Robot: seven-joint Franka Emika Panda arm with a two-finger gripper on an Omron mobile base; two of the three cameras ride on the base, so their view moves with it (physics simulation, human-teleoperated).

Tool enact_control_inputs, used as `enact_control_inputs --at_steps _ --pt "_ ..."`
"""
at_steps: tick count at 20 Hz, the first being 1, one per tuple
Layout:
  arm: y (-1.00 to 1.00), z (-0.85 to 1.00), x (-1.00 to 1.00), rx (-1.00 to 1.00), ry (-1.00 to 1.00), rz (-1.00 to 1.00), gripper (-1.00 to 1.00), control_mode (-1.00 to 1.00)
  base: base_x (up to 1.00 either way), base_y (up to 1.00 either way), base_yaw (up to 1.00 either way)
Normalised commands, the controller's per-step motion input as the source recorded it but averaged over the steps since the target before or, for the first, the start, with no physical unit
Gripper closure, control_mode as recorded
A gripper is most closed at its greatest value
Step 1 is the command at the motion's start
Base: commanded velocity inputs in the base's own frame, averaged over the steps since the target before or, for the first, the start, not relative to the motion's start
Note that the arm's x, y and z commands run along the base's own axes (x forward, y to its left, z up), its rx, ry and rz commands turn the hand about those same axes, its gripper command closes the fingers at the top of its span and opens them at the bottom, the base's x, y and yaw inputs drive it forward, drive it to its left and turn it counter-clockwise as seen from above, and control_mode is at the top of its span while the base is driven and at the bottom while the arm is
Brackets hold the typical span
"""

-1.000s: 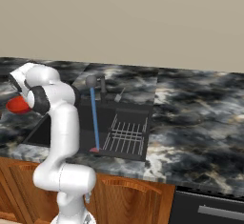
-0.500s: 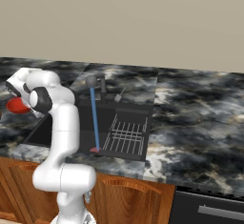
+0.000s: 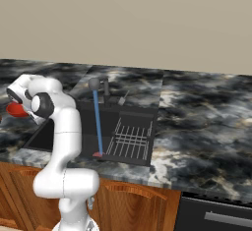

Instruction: Rinse each bowl for a few seconds and place them down in the sink or on the counter.

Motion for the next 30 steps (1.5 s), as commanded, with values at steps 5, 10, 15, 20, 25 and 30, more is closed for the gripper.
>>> enact_control_inputs --at_steps 5,10,15,20,25,30 --pt "0.23 0.00 0.37 -0.09 0.10 -0.01 -1.00 -1.00 0.00 0.00 0.00" --pt "0.28 0.00 0.39 -0.10 0.10 -0.01 -1.00 -1.00 0.00 0.00 0.00" --pt "0.28 0.00 0.40 -0.11 0.10 0.00 -1.00 -1.00 0.00 0.00 0.00" --pt "0.29 0.00 0.37 -0.12 0.10 -0.01 -1.00 -1.00 0.00 0.00 0.00" --pt "0.32 0.00 0.35 -0.13 0.10 -0.01 1.00 -1.00 0.00 0.00 0.00" --pt "0.30 -0.05 0.33 -0.11 0.11 -0.01 1.00 -1.00 0.00 0.00 0.00"
